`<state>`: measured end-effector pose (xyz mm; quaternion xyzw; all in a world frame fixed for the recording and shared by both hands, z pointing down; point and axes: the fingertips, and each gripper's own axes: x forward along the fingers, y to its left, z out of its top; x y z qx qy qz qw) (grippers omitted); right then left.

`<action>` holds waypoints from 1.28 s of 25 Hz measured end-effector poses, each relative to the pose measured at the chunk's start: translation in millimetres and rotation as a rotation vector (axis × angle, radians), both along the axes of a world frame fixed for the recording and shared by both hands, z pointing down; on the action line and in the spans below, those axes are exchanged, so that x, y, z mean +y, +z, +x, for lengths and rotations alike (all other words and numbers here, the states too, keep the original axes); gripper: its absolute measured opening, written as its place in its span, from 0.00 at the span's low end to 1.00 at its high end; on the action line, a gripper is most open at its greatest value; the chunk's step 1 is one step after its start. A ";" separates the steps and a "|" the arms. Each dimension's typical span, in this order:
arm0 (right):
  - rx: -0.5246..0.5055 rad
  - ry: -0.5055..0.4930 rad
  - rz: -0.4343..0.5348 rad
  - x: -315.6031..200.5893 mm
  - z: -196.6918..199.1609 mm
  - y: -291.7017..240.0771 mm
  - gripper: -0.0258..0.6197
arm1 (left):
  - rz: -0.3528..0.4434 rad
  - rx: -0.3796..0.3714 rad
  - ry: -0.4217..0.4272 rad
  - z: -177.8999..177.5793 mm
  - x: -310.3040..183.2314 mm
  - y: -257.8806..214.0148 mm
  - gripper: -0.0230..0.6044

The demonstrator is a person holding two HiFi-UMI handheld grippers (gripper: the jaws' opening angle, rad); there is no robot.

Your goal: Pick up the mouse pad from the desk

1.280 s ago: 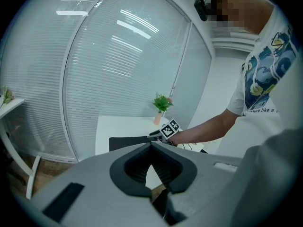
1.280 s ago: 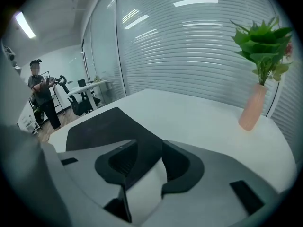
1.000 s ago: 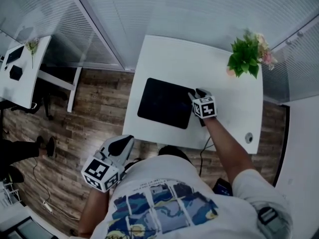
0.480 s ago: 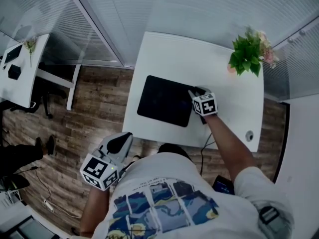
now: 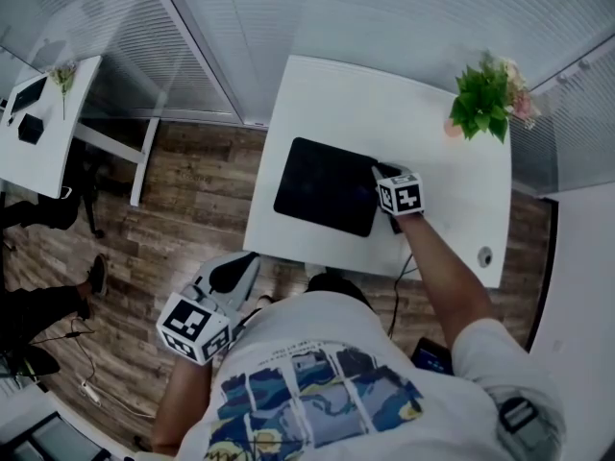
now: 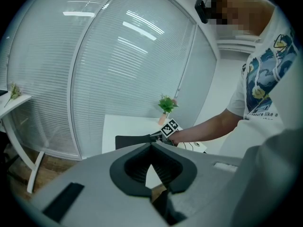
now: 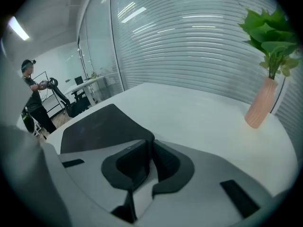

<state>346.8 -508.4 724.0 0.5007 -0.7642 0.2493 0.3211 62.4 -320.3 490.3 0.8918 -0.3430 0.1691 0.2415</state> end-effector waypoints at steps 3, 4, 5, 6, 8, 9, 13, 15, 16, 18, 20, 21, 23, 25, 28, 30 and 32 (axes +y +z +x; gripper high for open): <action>0.006 0.005 0.013 0.6 -1.8 -10.1 0.10 | 0.004 0.010 -0.003 -8.8 5.6 -2.2 0.04; 0.009 0.004 0.022 1.2 -4.0 -14.7 0.10 | 0.005 0.013 -0.003 -12.6 8.1 -3.1 0.04; 0.010 0.003 0.033 2.0 -6.9 -19.7 0.09 | 0.009 0.016 -0.002 -16.8 10.8 -4.0 0.04; 0.010 0.004 0.042 3.3 -10.0 -24.3 0.09 | 0.013 0.019 0.000 -20.9 13.7 -4.8 0.04; 0.008 0.010 0.058 6.5 -14.8 -32.7 0.09 | 0.022 0.024 0.004 -28.3 19.6 -5.9 0.04; 0.009 0.012 0.070 7.7 -17.1 -38.0 0.09 | 0.023 0.026 0.003 -32.1 22.4 -6.4 0.04; 0.008 0.021 0.095 15.6 -27.6 -55.9 0.09 | 0.035 0.041 0.003 -49.5 34.3 -10.0 0.04; 0.011 0.023 0.105 20.0 -31.9 -64.3 0.08 | 0.042 0.049 0.004 -58.3 40.7 -11.7 0.04; 0.013 0.023 0.113 21.8 -34.7 -69.1 0.08 | 0.045 0.052 0.005 -63.0 44.0 -12.2 0.04; 0.019 0.019 0.129 25.4 -41.2 -79.8 0.08 | 0.049 0.057 0.007 -71.6 50.4 -12.5 0.04; 0.024 0.009 0.147 29.1 -47.7 -91.6 0.08 | 0.054 0.063 0.014 -78.1 57.4 -13.2 0.04; 0.026 0.004 0.155 31.1 -51.2 -97.6 0.08 | 0.056 0.065 0.017 -81.4 61.0 -13.8 0.04; 0.032 -0.002 0.162 36.2 -58.0 -106.7 0.08 | 0.062 0.069 0.023 -89.1 68.2 -15.6 0.04; 0.036 -0.007 0.166 42.2 -65.9 -114.1 0.08 | 0.067 0.073 0.028 -98.5 75.8 -16.9 0.04; 0.036 -0.021 0.191 49.5 -81.6 -131.8 0.08 | 0.062 0.081 0.036 -112.0 88.3 -16.6 0.04; 0.043 -0.032 0.208 52.4 -89.4 -145.8 0.08 | 0.070 0.088 0.042 -117.7 94.5 -17.1 0.04; 0.053 -0.042 0.222 55.2 -96.2 -159.7 0.08 | 0.085 0.093 0.051 -122.5 99.8 -18.7 0.04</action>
